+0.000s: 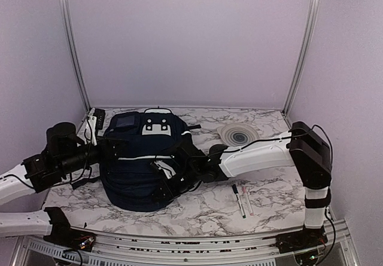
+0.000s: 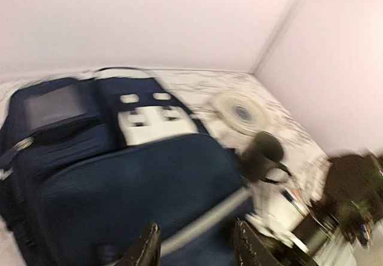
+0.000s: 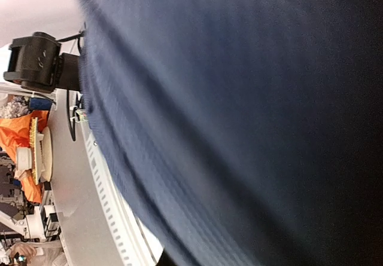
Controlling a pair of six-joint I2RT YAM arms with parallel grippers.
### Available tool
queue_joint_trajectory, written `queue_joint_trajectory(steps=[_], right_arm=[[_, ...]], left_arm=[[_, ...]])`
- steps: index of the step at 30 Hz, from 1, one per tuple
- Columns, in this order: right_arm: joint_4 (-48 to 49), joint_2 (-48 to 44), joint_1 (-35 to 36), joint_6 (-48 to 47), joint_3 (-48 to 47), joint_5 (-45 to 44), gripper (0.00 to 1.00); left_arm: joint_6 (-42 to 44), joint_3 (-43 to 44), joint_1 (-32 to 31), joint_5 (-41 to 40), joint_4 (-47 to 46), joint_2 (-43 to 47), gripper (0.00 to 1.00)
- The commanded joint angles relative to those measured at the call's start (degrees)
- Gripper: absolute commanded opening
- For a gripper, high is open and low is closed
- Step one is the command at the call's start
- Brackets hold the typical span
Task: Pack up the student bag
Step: Hold the largest pocket of the student bag.
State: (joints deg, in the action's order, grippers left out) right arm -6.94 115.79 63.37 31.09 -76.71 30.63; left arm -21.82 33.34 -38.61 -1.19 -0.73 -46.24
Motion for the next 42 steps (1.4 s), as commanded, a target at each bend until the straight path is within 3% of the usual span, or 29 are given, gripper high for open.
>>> queue_joint_trajectory(steps=[1,5,16,20,29,36,42], right_arm=[[2.2,-4.1,-1.8,1.6,2.6,2.0,0.00],[2.6,-5.3,-2.0,2.9,3.5,3.7,0.00],[1.7,-9.2,-4.1,4.1,6.3,4.1,0.00],[0.5,-10.4,-4.9,3.3,7.4,4.5,0.00],[-1.2,-13.5,-5.6,1.7,9.3,4.6,0.00],[-2.1,-14.4,-5.7,1.1,9.4,4.9,0.00],[-3.1,-14.4,-5.9,0.8,8.6,4.8,0.00]], left_arm=[[10.8,-2.2,-13.8,7.1,3.6,4.4,0.41],[16.4,-2.5,-24.0,2.4,10.5,2.0,0.44],[19.6,1.6,-29.4,-8.2,8.6,-12.3,0.53],[23.4,1.8,-34.9,-18.2,4.4,-17.7,0.52],[24.5,3.7,-35.5,-32.7,-1.7,-28.8,0.63],[31.5,4.7,-35.4,-43.6,-3.1,-33.0,0.52],[32.7,2.0,-35.5,-39.4,-6.0,-27.6,0.53]])
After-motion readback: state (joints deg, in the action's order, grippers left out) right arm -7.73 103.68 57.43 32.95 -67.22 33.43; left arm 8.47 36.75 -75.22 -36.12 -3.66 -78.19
